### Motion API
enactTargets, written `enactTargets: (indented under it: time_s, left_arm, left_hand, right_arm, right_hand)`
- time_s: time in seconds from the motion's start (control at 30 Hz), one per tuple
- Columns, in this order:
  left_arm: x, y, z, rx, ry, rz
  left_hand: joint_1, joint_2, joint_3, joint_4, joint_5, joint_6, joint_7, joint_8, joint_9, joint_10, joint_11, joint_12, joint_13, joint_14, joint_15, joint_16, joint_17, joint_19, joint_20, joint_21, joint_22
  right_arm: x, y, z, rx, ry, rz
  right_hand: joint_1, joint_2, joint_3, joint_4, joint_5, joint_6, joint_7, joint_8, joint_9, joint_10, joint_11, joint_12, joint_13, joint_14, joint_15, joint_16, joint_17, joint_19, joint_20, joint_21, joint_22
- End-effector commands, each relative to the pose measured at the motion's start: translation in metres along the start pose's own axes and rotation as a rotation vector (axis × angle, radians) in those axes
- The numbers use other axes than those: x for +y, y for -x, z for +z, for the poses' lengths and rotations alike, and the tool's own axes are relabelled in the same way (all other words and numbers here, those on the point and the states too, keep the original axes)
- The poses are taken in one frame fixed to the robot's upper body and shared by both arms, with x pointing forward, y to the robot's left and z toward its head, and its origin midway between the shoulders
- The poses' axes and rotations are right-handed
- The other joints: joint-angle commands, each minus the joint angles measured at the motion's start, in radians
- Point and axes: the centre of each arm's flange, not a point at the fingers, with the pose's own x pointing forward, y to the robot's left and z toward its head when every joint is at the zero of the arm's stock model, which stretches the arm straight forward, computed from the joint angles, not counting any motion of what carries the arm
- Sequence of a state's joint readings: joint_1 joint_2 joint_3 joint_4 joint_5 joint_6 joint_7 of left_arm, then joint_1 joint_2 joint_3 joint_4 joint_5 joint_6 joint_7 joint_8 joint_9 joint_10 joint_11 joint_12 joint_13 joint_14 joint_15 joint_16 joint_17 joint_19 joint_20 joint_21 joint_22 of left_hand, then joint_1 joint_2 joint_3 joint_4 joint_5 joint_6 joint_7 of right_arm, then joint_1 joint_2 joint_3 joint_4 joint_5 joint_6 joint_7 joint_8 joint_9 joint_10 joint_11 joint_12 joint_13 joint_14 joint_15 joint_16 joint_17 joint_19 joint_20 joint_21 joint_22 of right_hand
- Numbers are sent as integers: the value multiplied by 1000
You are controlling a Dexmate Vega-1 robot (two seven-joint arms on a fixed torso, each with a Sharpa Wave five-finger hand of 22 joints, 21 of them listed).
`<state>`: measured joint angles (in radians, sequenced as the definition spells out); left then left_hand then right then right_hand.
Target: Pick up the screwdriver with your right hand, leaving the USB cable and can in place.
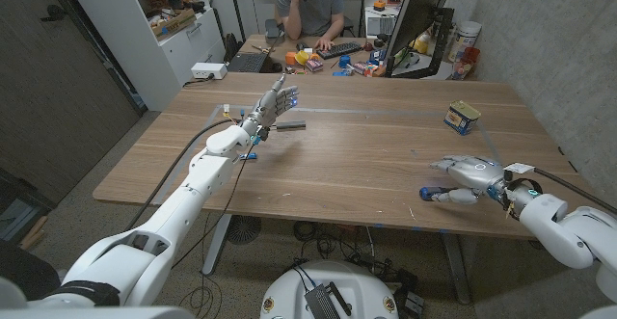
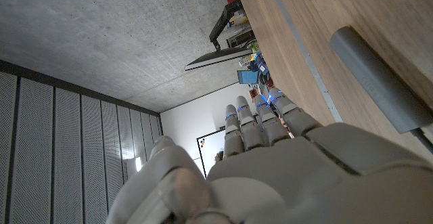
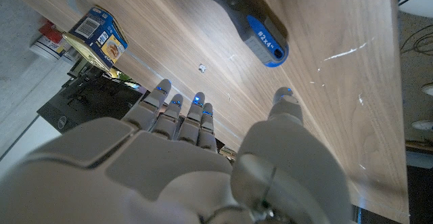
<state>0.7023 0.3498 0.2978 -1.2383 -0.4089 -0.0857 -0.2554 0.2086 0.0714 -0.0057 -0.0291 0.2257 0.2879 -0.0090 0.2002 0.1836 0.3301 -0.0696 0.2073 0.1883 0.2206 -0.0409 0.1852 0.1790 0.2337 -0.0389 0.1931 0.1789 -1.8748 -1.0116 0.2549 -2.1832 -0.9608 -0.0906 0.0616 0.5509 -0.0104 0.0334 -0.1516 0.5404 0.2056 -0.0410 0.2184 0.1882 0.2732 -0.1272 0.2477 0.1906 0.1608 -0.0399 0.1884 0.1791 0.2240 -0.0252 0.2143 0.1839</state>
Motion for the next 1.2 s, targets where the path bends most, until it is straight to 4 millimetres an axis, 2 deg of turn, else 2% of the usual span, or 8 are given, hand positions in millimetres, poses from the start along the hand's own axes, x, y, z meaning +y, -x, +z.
enactTargets:
  time_s: [0.03,0.33,0.47,0.57,0.7,0.87,0.97,1.2]
  left_arm:
    - [-3,4,-1,20,-12,-4]
    - [-1,8,-1,30,-21,4]
    - [-2,8,-1,29,-21,1]
    - [-2,8,-1,25,-21,-1]
    - [-1,9,-2,21,-15,2]
    - [1,10,-4,21,-10,3]
    - [2,10,-6,21,-6,4]
    - [1,8,-8,14,5,1]
  left_hand:
    - [2,4,-3,-9,3,11,-1,6,6,10,3,4,3,8,-42,5,3,9,-27,8,2]
    - [-1,4,-4,-8,3,17,1,7,6,12,2,4,3,7,-42,5,3,10,-27,8,2]
    - [-2,4,-5,-7,3,18,2,7,6,14,2,5,3,7,-42,5,3,10,-27,8,2]
    - [-3,4,-6,-7,3,19,3,7,6,14,3,5,3,7,-42,5,3,10,-27,8,2]
    - [-5,4,-6,-6,3,19,2,7,6,15,1,5,4,8,-42,6,3,10,-27,8,2]
    - [-8,3,-8,-4,3,19,3,7,6,16,4,5,4,8,-42,6,3,10,-28,8,2]
    - [-9,3,-8,-4,3,20,3,7,6,16,3,5,4,8,-43,6,3,10,-27,8,2]
    - [-14,3,-10,-1,3,21,3,6,6,16,4,4,4,8,-43,6,4,10,-28,8,2]
  right_arm:
    - [21,-8,0,-37,79,28]
    - [28,-12,-2,-47,74,15]
    - [28,-12,-2,-34,56,-27]
    - [28,-12,-1,-23,48,-54]
    - [28,-12,1,-7,25,-88]
    - [30,-11,3,7,14,-120]
    - [29,-10,4,17,9,-158]
    - [8,-8,-8,63,29,-239]
  right_hand:
    - [20,0,-7,-4,12,13,-9,10,4,9,-5,2,3,-3,-75,-1,6,1,-1,-1,2]
    - [107,28,19,-17,42,67,-34,20,5,69,-30,22,3,14,-101,0,3,19,-19,1,2]
    - [201,39,35,-14,62,147,-49,39,8,213,-62,74,8,70,-136,10,5,58,-41,11,4]
    - [269,53,40,-5,77,300,-78,83,11,367,-81,132,26,160,-163,26,13,108,-55,25,9]
    - [362,84,59,-13,86,444,-88,129,10,531,-77,185,40,293,-183,62,27,180,-68,53,16]
    - [514,102,56,-15,63,616,-85,184,14,777,-64,294,83,541,-199,156,86,307,-92,130,39]
    - [593,116,60,-15,47,731,-90,237,25,858,-63,338,108,632,-202,186,114,341,-107,170,52]
    - [639,112,54,-10,30,796,-97,271,30,879,-55,358,132,701,-203,208,143,345,-119,198,65]
